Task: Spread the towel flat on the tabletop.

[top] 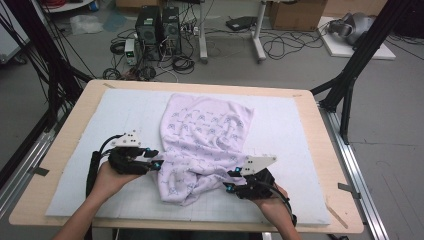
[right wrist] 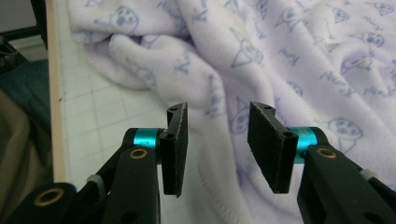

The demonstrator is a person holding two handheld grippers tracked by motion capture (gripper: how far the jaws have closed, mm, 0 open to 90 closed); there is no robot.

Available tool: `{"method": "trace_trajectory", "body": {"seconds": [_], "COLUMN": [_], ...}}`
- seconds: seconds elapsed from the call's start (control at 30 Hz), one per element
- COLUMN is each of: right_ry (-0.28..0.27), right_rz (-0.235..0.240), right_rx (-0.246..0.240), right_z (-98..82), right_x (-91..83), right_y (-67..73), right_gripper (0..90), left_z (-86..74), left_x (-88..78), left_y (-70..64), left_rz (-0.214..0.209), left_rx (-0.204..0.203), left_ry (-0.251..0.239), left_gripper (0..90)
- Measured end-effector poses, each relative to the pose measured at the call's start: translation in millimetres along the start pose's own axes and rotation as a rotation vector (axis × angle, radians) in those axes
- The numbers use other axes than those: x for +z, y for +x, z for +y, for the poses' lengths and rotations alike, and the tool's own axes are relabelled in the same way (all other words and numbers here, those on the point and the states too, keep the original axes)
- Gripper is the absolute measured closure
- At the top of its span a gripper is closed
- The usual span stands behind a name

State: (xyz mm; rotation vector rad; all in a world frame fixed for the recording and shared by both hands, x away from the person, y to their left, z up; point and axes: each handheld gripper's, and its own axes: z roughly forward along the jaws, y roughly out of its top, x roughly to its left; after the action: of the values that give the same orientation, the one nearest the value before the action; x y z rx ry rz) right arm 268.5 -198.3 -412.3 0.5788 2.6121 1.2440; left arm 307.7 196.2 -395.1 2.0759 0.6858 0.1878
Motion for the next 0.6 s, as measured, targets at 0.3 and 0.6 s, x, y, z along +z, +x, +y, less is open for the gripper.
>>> {"method": "trace_trajectory", "body": {"seconds": [0.3, 0.6], "right_ry": [0.041, 0.087], "right_rz": [0.021, 0.164], "right_rx": [-0.010, -0.057], "right_z": [1.8, 5.1], "right_x": [16.9, 30.5], "right_y": [0.4, -3.1], "right_gripper": [58.7, 84.8], "left_z": [-26.1, -20.0], "left_x": [26.9, 9.8], "left_y": [-3.7, -6.3], "left_rz": [-0.010, -0.003], "left_rx": [0.003, 0.039], "left_ry": [0.132, 0.101], "left_gripper": [57.8, 84.7]}}
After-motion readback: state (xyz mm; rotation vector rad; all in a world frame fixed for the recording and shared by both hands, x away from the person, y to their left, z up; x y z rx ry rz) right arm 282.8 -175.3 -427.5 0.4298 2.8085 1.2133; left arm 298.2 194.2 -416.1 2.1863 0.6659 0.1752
